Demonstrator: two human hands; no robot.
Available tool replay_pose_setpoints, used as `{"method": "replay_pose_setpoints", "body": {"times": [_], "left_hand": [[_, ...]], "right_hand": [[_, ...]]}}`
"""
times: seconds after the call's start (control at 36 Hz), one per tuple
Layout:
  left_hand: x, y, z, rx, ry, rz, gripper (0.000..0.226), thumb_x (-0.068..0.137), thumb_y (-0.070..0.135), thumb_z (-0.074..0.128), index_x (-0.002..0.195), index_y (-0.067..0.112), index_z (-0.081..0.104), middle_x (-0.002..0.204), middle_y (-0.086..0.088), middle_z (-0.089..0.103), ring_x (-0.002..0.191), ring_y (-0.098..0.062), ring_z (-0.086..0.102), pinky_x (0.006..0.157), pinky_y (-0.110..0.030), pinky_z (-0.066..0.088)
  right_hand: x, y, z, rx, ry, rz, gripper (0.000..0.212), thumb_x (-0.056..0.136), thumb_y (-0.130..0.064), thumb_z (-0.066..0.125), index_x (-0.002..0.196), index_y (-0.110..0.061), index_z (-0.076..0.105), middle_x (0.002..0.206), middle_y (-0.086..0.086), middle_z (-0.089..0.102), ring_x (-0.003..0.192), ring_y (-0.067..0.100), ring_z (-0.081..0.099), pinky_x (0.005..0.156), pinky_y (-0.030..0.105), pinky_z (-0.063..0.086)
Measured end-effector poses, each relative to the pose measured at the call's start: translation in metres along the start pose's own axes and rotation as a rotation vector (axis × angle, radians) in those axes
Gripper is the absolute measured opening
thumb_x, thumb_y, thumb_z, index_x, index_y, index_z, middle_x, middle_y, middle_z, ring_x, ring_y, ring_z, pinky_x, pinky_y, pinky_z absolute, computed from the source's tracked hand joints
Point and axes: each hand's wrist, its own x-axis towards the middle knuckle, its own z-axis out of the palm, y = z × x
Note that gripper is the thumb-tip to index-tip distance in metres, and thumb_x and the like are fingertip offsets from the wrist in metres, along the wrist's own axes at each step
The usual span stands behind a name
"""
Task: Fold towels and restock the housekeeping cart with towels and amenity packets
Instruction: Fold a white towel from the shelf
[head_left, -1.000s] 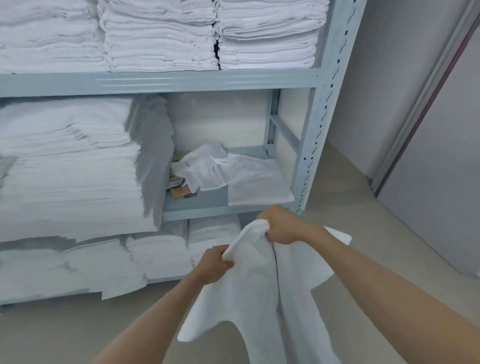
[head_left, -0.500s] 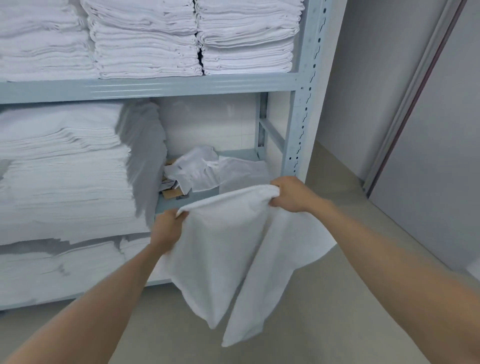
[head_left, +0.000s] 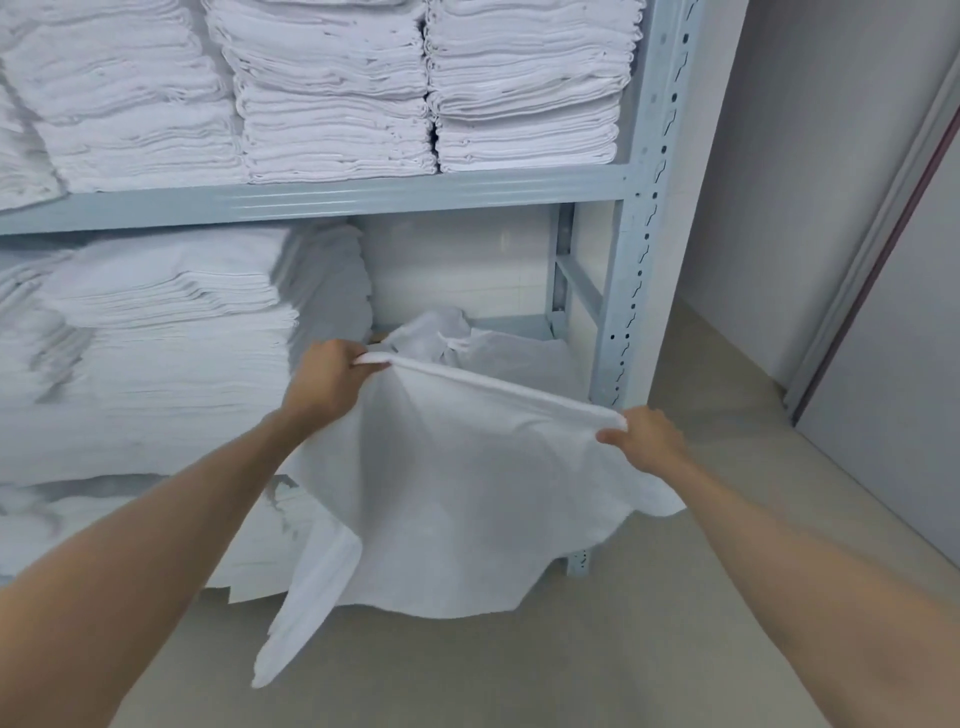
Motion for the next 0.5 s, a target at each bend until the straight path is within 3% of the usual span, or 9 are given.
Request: {"method": "replay_pose_setpoints", "body": {"times": [0.03,0.08,0.17,0.28,0.42,0.5], "left_hand": [[0.0,-0.001,-0.004,0.009,0.015,0.005,0.031,0.091,0.03,0.073,0.065,0.013,0.068,0.049,0.007,0.051,0.051,-0.013,0.046,0.05,-0.028,0.033],[0.001,0.0,-0.009,0.038,0.022,-0.017,0.038,0.088,0.034,0.075,0.066,0.004,0.068,0.052,-0.007,0.057,0.055,-0.024,0.051,0.054,-0.038,0.039],[0.007,0.0,-0.02,0.076,0.06,-0.11,0.051,0.083,0.041,0.078,0.06,-0.002,0.063,0.056,-0.021,0.057,0.063,-0.037,0.055,0.056,-0.041,0.038],[0.009,-0.009,-0.035,0.083,0.06,-0.297,0.053,0.084,0.041,0.077,0.057,0.001,0.055,0.056,-0.014,0.052,0.061,-0.03,0.051,0.051,-0.035,0.033],[-0.004,-0.044,-0.046,0.138,0.001,-0.444,0.053,0.091,0.046,0.066,0.061,0.004,0.055,0.066,-0.013,0.056,0.071,-0.035,0.06,0.057,-0.034,0.038],[-0.021,-0.071,-0.055,0.09,0.009,-0.552,0.059,0.088,0.051,0.069,0.052,0.01,0.044,0.06,-0.01,0.053,0.058,-0.029,0.054,0.052,-0.031,0.035]], "right_hand": [[0.0,0.007,0.005,0.029,-0.02,0.02,0.047,0.089,-0.048,0.069,0.061,-0.022,0.042,0.068,0.004,0.052,0.064,0.024,0.051,0.049,0.031,0.027],[0.001,0.015,0.013,0.06,-0.056,0.049,0.051,0.091,-0.039,0.069,0.055,-0.021,0.038,0.058,0.001,0.042,0.056,0.021,0.042,0.049,0.031,0.024],[-0.001,0.005,0.027,0.124,-0.07,0.081,0.041,0.096,-0.035,0.063,0.06,-0.022,0.047,0.063,0.002,0.048,0.061,0.023,0.048,0.053,0.031,0.031],[-0.002,-0.034,0.042,0.153,-0.038,0.042,0.044,0.103,-0.039,0.049,0.066,-0.017,0.043,0.066,0.002,0.049,0.068,0.026,0.053,0.055,0.032,0.033],[-0.001,-0.071,0.053,0.091,-0.014,-0.087,0.048,0.103,-0.049,0.04,0.068,-0.016,0.043,0.068,0.002,0.051,0.067,0.025,0.052,0.054,0.033,0.033],[0.005,-0.075,0.044,0.049,0.05,-0.134,0.059,0.098,-0.06,0.042,0.059,-0.016,0.037,0.058,-0.001,0.046,0.055,0.021,0.046,0.049,0.032,0.028]]}}
